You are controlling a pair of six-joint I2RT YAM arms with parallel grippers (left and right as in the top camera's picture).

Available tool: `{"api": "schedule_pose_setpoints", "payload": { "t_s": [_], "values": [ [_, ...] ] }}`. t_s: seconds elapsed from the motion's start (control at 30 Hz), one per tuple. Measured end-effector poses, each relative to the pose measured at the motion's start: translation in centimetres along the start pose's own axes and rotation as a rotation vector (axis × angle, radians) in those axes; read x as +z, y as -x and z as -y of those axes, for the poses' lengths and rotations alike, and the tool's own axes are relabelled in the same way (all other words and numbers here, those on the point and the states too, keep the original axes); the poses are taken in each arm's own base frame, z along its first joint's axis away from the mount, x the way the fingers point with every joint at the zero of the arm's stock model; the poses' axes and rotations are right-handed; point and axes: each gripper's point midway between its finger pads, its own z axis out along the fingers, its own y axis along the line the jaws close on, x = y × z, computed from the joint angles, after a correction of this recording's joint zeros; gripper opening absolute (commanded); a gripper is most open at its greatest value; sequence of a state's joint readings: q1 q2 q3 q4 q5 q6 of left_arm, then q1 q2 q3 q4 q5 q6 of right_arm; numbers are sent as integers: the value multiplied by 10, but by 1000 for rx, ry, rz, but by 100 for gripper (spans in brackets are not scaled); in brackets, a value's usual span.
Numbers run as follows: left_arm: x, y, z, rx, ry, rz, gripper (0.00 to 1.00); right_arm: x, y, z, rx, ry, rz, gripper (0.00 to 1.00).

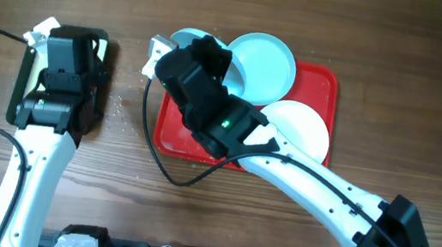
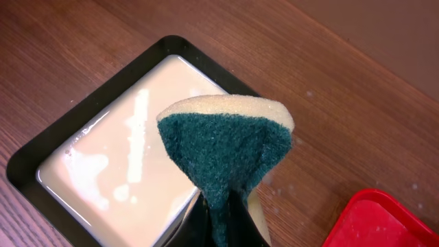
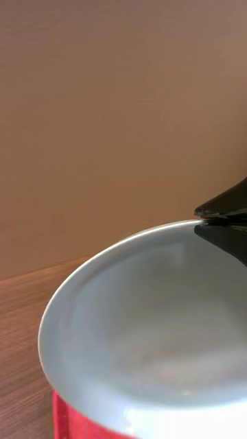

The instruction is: Clean dirty plates on tray and stack at the side

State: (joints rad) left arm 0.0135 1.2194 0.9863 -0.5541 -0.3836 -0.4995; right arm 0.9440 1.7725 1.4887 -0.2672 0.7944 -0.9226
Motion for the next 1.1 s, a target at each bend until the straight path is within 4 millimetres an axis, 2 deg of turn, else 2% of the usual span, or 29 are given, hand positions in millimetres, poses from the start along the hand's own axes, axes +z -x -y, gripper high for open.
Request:
{"api": "schedule_pose_setpoints", "payload": {
  "t_s": [0.1, 0.2, 0.3, 0.4, 0.47, 0.53, 0.6, 0.63, 0.67, 0.7, 0.73, 0.77, 0.8, 0.9, 0.97, 1.03, 1.1],
  "values": [
    [0, 0, 0, 0, 1, 0, 4, 5, -8, -5, 73, 40, -10, 4],
    [0, -1, -1, 3, 4, -6, 4, 25, -39, -12, 259, 125, -70, 4],
    [0, -2, -1, 3, 4, -6, 4, 57, -99, -14, 567, 245, -177, 4],
    [0, -2, -1, 3, 4, -6, 4, 77, -141, -19, 873, 433, -197, 4],
    [0, -2, -1, 3, 3, -6, 4, 89, -180, -6, 1112, 536, -179, 4],
    [0, -2, -1, 3, 4, -6, 4, 95, -224, 10, 1279, 577, -168, 4],
    [0, -1, -1, 3, 4, -6, 4, 92, -299, 30, 1484, 574, -187, 4],
    [0, -1, -1, 3, 3, -6, 4, 89, -316, 33, 1521, 562, -204, 4],
    [0, -1, -1, 3, 3, -6, 4, 85, -353, 37, 1580, 511, -252, 4],
    [0, -1, -1, 3, 3, -6, 4, 83, -375, 40, 1609, 468, -283, 4],
    [0, -1, -1, 3, 3, -6, 4, 78, -406, 40, 1641, 405, -338, 4],
    [0, -1, -1, 3, 3, -6, 4, 72, -435, 36, 1670, 351, -400, 4],
    [0, -1, -1, 3, 3, -6, 4, 67, -451, 31, 1687, 322, -441, 4],
    [0, -2, -1, 3, 3, -6, 4, 55, -494, 10, 1719, 243, -567, 4],
    [0, -2, -1, 3, 4, -6, 4, 56, -509, 2, 1726, 214, -595, 4],
    [0, -2, -1, 3, 3, -6, 4, 60, -522, -15, 1738, 220, -644, 4],
    [0, -1, -1, 3, 3, -6, 4, 65, -527, -32, 1750, 240, -679, 13]
  ]
}}
